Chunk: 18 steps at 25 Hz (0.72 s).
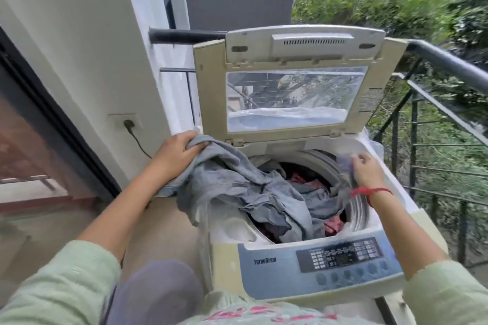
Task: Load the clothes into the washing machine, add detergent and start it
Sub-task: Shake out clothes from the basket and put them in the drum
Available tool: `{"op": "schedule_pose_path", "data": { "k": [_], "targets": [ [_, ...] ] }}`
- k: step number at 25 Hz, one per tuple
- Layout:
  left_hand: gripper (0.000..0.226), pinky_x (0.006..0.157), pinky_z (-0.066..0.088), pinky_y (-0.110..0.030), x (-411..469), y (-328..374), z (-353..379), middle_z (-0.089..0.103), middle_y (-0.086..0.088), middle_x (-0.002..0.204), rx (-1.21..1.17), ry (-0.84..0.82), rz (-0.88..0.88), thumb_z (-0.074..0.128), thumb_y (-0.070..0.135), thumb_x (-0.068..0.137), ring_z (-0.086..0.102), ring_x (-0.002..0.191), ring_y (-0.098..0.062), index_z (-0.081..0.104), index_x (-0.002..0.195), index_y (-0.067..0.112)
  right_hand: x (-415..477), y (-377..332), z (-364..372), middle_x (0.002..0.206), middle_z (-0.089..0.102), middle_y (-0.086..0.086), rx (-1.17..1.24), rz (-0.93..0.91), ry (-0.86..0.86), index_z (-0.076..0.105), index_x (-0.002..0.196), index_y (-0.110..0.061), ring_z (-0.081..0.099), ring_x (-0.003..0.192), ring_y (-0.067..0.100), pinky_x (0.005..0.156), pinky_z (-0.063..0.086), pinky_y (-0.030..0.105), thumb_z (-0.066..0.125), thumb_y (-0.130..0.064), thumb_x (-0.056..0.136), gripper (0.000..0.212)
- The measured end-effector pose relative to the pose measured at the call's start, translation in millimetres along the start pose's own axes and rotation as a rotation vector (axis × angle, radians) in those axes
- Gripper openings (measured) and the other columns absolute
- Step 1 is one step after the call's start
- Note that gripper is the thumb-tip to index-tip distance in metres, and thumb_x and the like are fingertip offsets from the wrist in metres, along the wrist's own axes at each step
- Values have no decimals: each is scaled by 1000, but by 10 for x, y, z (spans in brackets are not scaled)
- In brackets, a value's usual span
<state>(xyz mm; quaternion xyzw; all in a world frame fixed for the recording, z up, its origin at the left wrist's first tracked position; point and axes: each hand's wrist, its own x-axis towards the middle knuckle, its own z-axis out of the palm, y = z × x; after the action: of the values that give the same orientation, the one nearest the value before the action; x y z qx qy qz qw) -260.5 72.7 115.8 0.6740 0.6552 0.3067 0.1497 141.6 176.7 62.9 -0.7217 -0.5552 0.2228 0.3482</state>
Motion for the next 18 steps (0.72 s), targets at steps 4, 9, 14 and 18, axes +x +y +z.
{"op": "schedule_pose_path", "data": {
  "k": [4,9,14,18],
  "targets": [
    [24,73,50,-41,111,287,337,66,-7,98,221,-98,128,43,41,91,60,88,-29,52,108,27,-353,-274,144,92,60,13,-355,-729,-109,59,92,-9,59,68,32,56,44,32,56,-10,88,5],
    [64,101,40,-45,-62,409,856,34,2,143,108,-396,131,57,37,87,45,123,-20,21,140,42,-629,-184,478,125,53,3,-907,-626,-514,50,121,-27,57,108,27,87,48,38,54,-29,86,36],
    [119,113,21,-54,-348,-33,738,-7,6,157,103,-426,-302,63,82,51,8,144,-25,-2,144,47,-650,-93,890,158,-9,4,-387,-496,-804,6,148,-36,26,138,26,107,36,40,80,-30,68,109],
    [97,91,46,-44,-778,-86,990,33,0,144,-423,-350,-857,63,71,69,44,121,-25,15,145,32,-909,18,1525,155,9,11,-543,-596,-1049,24,144,-9,42,129,30,104,40,38,67,-10,78,79]
  ]
}}
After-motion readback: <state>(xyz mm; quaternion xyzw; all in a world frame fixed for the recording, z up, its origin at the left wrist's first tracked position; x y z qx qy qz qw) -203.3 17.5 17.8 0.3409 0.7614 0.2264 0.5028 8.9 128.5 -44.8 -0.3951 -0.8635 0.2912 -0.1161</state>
